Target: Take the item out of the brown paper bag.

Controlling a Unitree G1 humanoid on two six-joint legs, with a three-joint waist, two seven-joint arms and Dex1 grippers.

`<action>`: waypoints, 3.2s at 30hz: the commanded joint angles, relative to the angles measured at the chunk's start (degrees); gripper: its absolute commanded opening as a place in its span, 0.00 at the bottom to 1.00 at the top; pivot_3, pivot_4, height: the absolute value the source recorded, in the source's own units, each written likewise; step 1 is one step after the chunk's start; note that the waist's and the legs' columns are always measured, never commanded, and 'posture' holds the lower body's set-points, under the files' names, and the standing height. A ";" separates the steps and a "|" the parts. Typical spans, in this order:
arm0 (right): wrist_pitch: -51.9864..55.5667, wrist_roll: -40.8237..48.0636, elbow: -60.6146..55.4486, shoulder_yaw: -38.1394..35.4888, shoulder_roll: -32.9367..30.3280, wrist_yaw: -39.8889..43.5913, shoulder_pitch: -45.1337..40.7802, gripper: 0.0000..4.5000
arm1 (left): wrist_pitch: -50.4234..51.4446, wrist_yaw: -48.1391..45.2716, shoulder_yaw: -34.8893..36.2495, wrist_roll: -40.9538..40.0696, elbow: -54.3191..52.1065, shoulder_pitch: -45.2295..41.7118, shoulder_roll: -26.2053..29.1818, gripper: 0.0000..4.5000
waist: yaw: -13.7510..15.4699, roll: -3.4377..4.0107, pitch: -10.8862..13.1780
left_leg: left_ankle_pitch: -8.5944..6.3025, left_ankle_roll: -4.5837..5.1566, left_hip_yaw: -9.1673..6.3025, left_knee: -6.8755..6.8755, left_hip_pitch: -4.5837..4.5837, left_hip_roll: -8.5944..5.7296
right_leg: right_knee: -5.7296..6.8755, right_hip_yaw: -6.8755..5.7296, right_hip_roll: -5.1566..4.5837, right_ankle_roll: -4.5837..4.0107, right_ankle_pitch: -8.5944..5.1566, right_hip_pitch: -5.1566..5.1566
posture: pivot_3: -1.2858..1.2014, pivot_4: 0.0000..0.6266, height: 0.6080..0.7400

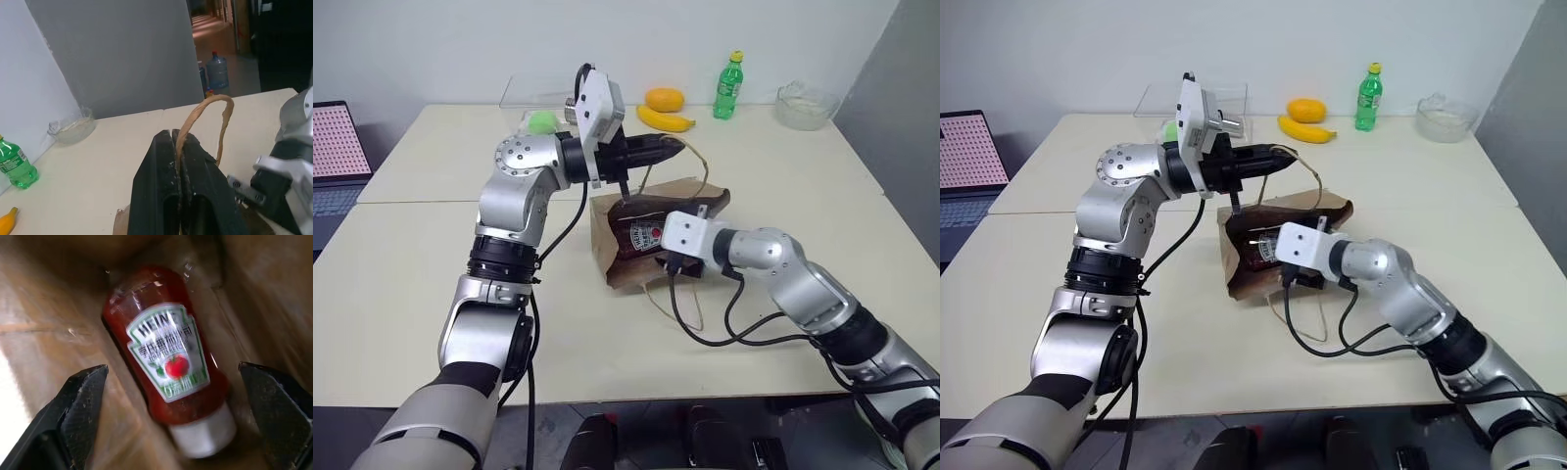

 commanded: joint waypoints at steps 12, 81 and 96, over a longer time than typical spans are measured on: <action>-10.94 -22.64 19.10 7.52 6.11 0.23 -9.44 1.00 | -1.92 1.44 1.34 -1.40 -1.44 -1.25 0.04 0.00 | -0.21 0.00 0.00 | 0.01 -0.01 0.00 0.03 0.01 -0.02 | 0.03 0.01 0.00 -0.01 0.00 -0.01 | 0.52 0.24 1.00; 0.84 18.13 -7.58 -26.86 -0.78 24.56 -5.90 0.69 | -11.37 4.25 0.77 2.61 8.18 -2.78 0.74 0.00 | -0.34 0.03 0.02 | 0.11 -0.19 0.05 0.12 -0.79 -0.05 | 0.16 0.04 -0.07 -0.03 0.03 -0.84 | 0.52 0.24 1.00; 13.58 33.64 -9.02 -45.73 2.02 7.72 -10.97 0.69 | -12.02 4.04 0.50 2.56 8.92 -3.31 0.10 0.00 | -0.31 0.03 0.02 | 0.08 -0.14 0.06 0.11 -0.79 -0.06 | 0.20 0.04 -0.07 -0.04 0.03 -0.84 | 0.52 0.24 1.00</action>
